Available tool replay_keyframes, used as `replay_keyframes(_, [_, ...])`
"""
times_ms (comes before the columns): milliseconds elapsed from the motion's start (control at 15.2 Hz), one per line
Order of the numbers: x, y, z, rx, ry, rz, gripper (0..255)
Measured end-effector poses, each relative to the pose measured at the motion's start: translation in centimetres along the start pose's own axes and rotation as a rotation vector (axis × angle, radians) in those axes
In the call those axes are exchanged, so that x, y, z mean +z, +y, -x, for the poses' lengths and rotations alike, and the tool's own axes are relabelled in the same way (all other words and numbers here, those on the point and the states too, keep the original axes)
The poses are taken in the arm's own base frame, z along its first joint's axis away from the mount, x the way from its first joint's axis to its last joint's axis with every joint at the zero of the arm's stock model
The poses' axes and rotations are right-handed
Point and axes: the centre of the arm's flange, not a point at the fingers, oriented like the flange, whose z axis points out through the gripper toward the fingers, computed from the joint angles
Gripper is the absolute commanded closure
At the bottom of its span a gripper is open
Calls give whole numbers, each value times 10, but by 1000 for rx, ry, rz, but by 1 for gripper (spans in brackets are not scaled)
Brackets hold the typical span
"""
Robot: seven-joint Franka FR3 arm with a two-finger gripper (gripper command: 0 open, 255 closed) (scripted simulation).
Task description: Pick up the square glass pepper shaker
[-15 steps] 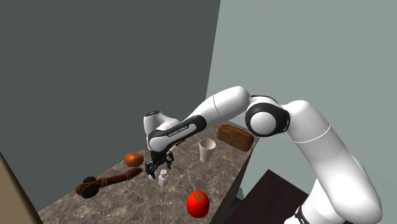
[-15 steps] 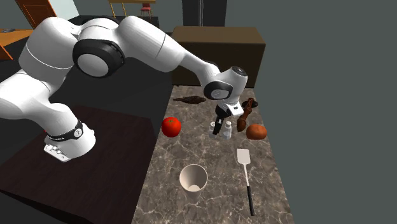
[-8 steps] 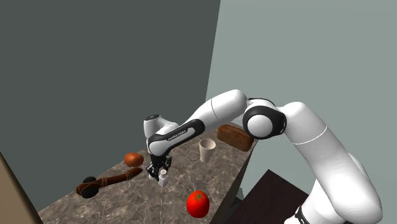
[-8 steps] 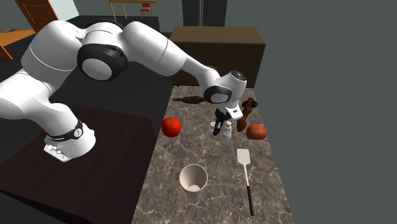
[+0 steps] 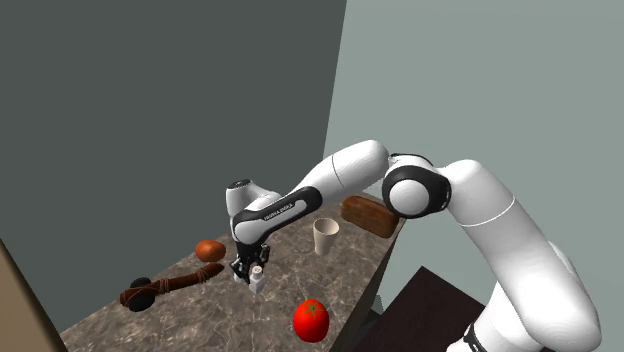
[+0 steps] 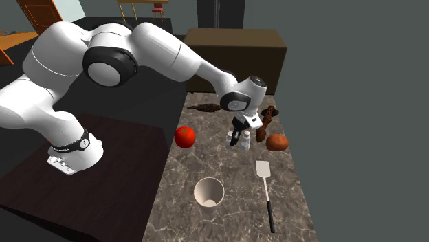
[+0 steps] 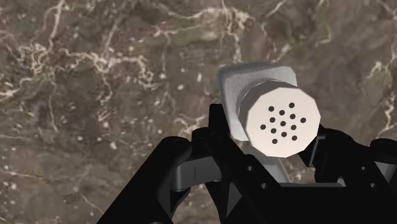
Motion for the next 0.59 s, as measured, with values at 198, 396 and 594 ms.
replay_keyframes(198, [-13, 1, 3, 0, 0, 0, 255])
replay_keyframes(396, [-28, 1, 6, 0, 0, 0, 255])
replay_keyframes(594, [-45, 3, 10, 0, 0, 0, 255])
